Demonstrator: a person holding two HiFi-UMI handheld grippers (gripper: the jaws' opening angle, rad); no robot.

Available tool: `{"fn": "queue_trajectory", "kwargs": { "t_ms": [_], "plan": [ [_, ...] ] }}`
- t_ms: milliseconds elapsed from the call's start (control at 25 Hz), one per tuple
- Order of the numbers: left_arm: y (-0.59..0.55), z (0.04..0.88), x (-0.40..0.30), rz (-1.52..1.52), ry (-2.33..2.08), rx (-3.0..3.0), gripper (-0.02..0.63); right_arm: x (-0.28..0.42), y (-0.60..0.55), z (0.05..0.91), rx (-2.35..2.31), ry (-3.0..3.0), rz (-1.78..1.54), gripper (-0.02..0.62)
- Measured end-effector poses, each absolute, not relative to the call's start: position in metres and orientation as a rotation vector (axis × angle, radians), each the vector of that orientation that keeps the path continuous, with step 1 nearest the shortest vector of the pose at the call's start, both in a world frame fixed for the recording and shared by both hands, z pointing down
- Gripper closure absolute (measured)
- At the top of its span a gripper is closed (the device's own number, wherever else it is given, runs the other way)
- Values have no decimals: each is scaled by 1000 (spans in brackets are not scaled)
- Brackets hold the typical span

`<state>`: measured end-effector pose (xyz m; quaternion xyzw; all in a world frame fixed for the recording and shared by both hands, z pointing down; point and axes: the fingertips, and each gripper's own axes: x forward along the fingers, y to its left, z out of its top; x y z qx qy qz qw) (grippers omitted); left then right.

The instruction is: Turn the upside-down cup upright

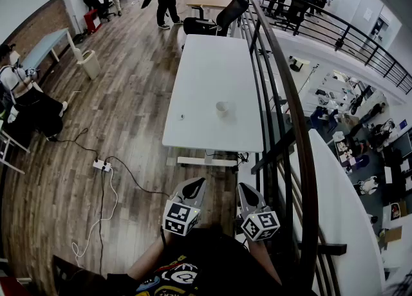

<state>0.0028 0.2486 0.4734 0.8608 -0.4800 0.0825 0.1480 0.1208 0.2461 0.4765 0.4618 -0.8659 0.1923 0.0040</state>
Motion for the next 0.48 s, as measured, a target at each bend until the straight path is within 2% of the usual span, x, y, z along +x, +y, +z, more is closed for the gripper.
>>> {"fn": "queue_trajectory", "kwargs": {
  "t_ms": [480],
  "plan": [
    [241, 475, -26, 249, -1371, 2474, 601, 94, 240, 484, 1437, -2709, 605, 600]
  ]
}}
